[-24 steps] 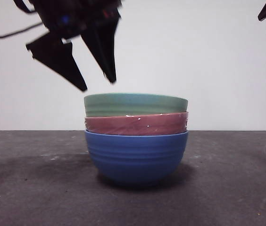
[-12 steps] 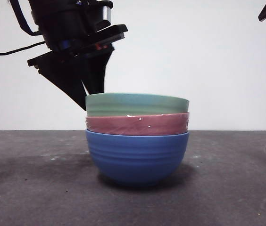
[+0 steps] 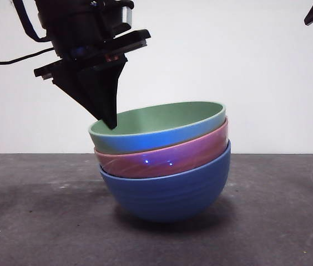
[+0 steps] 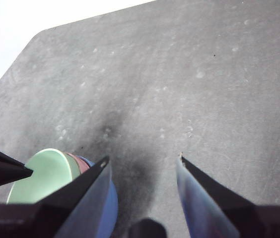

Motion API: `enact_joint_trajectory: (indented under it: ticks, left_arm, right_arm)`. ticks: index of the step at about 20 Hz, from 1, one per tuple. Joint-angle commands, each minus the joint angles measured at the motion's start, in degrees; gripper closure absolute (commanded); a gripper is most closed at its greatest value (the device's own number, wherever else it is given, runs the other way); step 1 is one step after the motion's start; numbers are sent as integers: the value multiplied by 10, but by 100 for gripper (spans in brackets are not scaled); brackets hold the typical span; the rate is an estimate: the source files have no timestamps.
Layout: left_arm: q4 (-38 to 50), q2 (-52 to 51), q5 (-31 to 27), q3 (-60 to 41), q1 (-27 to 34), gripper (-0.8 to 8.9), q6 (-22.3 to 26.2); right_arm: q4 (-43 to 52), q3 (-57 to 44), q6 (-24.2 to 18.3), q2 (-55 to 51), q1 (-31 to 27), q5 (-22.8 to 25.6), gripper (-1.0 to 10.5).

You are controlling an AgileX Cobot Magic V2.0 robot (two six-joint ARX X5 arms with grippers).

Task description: Pick up the green bowl on the top,put the green bowl on the left,pick up the red bowl in the middle,put the red bowl on the right

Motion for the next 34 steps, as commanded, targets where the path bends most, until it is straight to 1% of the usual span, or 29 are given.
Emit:
enact_joint_trajectory:
  ticks: [1,4,8,9,11,13,18,19,21,23,27,33,34]
  left_arm:
    - [2,2,-2,23,-1,822,-2]
    - [-5,2,-2,50,3,822,-2]
    - [-35,1,-3,90,15,822,7]
    - [-47,0,-6,101,21,822,19]
    - [-80,-11,-37,122,37,822,33]
    - [-110,-37,-60,130,65,822,41]
    - [-183,-113,-60,127,162,822,50]
    - [-186,-122,-59,120,177,822,50]
    - [-183,-132,-57,86,196,822,50]
    - [-171,-133,-55,40,202,822,49]
    - [-101,-132,-15,-45,207,823,48]
    - [-27,-127,-9,-128,226,823,47]
    - [-10,-125,4,-144,232,823,47]
  right_arm:
    - [1,1,0,0,2,0,725]
    - [1,1,0,0,2,0,725]
    - [1,1,0,0,2,0,725]
    - [1,1,0,0,2,0,725]
    - [1,1,0,0,2,0,725]
    - [1,1,0,0,2,0,725]
    - [1,1,-1,0,2,0,725]
    - [1,1,-1,0,2,0,725]
    - [1,1,-1,0,2,0,725]
    - [1,1,-1,0,2,0,725]
    - [1,1,-1,0,2,0,725]
    - [1,1,-1,0,2,0,725]
    - [1,1,-1,0,2,0,725]
